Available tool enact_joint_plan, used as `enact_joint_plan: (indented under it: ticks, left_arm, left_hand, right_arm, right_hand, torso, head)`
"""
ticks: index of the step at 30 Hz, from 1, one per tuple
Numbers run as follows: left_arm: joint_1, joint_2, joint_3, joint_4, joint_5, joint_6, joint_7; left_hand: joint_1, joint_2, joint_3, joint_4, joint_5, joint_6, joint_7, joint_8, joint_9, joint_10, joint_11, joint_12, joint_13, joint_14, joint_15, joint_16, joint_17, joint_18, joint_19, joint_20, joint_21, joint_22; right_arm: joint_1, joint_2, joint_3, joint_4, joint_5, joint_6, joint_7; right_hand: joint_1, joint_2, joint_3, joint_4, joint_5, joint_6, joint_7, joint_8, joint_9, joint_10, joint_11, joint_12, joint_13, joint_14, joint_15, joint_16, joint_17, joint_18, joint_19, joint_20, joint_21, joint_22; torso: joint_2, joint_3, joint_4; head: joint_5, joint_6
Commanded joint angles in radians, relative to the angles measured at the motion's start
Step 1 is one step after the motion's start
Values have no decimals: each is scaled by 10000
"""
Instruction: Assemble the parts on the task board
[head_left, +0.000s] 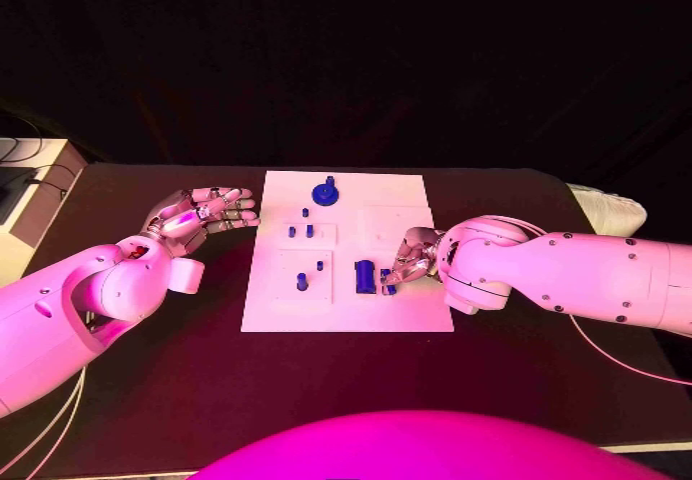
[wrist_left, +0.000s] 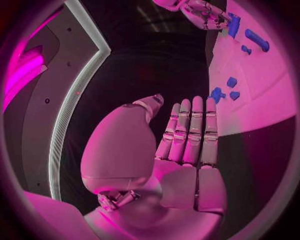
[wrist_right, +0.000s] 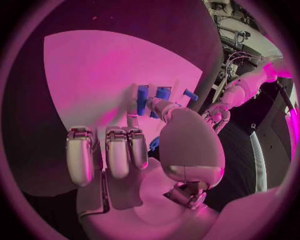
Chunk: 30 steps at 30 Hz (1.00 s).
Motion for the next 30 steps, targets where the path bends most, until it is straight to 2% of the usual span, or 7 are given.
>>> enact_joint_plan:
  ticks: [1,17,27,30]
  left_arm:
    - [2,27,6,7,-22,182,52]
    - [-6,45,6,-28,-41,183,54]
    - [-10,46,6,-40,-52,177,52]
    - [-11,45,6,-40,-54,183,48]
  left_hand:
    - [-19,69,-26,30,12,-24,43,-26,-8,-53,8,-49,14,23,19,-47,9,121,50,7,-64,-9]
    - [-14,79,-47,51,14,-27,40,-30,-16,-64,8,-48,17,25,21,-72,31,121,59,10,-85,-25]
    - [-14,79,-47,51,14,-27,40,-30,-16,-64,8,-48,17,25,21,-72,31,121,59,10,-85,-25]
    - [-14,79,-47,51,14,-27,40,-30,-16,-64,8,-48,17,25,21,-72,31,121,59,10,-85,-25]
  right_arm:
    - [-10,-6,-3,-1,-117,54,-23]
    - [-11,-47,-2,22,-133,-368,151]
    - [-23,-176,-2,134,-130,-316,225]
    - [-35,-254,-2,190,-220,-440,260]
  right_hand:
    - [-176,-3,-63,165,-204,62,17,60,-31,1062,-59,23,2632,991,-52,-8,2412,-28,927,-91,-17,2482]
    - [-454,-147,-514,737,-493,56,42,39,-104,1062,-37,23,2632,986,-36,-19,2388,-19,918,-82,-64,2471]
    - [-269,-144,-620,759,-488,53,25,40,-119,1060,-48,18,2629,983,-43,-24,2377,-18,917,-84,-71,2469]
    - [-241,-135,-619,755,-482,53,24,40,-121,1058,-51,12,2627,982,-43,-26,2371,-15,914,-85,-87,2465]
  torso:
    - [1,3,4]
    - [-6,6,3]
    - [-8,6,1]
    - [-8,3,8]
  head:
    - [-6,0]
    - [-15,0]
    - [-7,0]
    - [-14,0]
